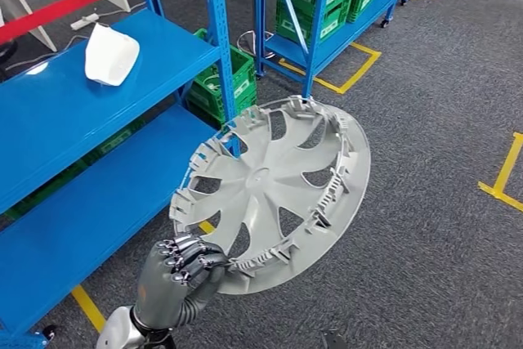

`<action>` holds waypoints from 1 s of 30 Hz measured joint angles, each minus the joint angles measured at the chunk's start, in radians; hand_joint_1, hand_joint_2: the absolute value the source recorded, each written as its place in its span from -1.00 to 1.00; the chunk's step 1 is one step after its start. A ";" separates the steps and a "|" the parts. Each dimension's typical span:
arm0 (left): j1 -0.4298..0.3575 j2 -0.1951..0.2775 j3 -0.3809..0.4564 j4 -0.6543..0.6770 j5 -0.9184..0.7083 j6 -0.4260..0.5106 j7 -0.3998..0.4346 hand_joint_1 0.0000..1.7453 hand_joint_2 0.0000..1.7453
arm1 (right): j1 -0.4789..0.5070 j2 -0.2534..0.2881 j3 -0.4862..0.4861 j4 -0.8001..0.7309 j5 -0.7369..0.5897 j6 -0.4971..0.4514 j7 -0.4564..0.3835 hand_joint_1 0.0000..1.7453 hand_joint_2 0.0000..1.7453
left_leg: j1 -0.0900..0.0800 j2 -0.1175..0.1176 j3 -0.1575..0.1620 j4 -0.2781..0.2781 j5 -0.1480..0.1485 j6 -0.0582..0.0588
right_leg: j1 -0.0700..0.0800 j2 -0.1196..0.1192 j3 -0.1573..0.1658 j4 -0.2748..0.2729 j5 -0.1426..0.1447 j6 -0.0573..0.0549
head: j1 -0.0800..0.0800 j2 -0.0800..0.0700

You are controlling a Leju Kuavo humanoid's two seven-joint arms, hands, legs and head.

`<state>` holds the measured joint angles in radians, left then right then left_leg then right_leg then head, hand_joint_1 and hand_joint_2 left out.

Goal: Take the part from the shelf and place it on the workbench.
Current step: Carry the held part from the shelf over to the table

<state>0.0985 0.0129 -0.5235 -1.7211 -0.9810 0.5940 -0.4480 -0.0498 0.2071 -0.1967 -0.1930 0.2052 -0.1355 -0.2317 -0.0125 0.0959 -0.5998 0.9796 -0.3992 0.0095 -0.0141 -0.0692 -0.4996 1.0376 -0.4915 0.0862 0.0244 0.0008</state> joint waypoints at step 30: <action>-0.032 -0.038 -0.018 0.060 0.088 -0.076 -0.053 1.00 1.00 | -0.002 0.012 -0.042 -0.004 0.004 -0.015 0.002 -1.00 1.00 | -0.009 -0.010 0.019 -0.008 -0.013 0.020 | 0.024 0.020 -0.011 -0.009 0.015 -0.028 | 0.005 0.000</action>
<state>0.0661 -0.0247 -0.5413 -1.6612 -0.8927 0.5180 -0.5013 -0.0519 0.2189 -0.2383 -0.1965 0.2096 -0.1501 -0.2293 -0.0217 0.0862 -0.5805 0.9715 -0.4121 0.0293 0.0098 -0.0496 -0.5108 1.0291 -0.4764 0.0581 0.0295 0.0008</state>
